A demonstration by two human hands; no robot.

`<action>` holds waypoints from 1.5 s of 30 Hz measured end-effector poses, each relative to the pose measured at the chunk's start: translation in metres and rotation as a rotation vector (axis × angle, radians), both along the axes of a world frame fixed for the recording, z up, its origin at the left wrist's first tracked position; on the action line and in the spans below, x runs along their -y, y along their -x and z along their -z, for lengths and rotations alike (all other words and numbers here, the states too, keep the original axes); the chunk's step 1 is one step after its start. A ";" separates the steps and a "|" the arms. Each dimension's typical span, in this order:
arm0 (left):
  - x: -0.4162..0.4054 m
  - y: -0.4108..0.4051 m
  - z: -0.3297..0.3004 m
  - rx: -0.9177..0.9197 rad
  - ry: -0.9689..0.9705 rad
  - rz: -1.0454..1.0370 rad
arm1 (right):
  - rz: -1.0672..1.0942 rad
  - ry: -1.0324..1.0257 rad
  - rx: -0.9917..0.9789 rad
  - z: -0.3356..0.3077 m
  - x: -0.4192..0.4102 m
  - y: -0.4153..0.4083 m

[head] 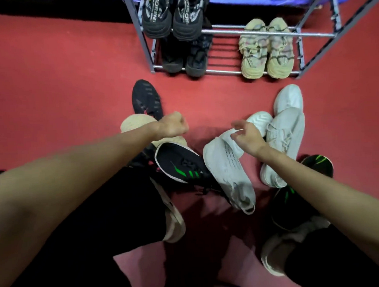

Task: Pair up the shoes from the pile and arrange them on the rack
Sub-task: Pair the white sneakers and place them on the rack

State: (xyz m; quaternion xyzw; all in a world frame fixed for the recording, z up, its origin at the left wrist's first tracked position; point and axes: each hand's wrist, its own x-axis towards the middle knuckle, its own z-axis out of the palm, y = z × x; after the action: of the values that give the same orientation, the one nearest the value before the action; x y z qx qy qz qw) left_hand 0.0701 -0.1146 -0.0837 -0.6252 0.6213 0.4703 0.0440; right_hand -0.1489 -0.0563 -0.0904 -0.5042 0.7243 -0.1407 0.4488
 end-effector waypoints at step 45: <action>-0.047 0.150 -0.026 -0.541 -0.174 -0.514 | 0.294 0.357 0.109 -0.002 -0.127 0.136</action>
State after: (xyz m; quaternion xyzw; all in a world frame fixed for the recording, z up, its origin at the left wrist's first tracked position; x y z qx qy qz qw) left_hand -0.0804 -0.0675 -0.0575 -0.6076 0.3914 0.6650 -0.1882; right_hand -0.2853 0.0712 -0.0887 -0.4564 0.7283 -0.3573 0.3655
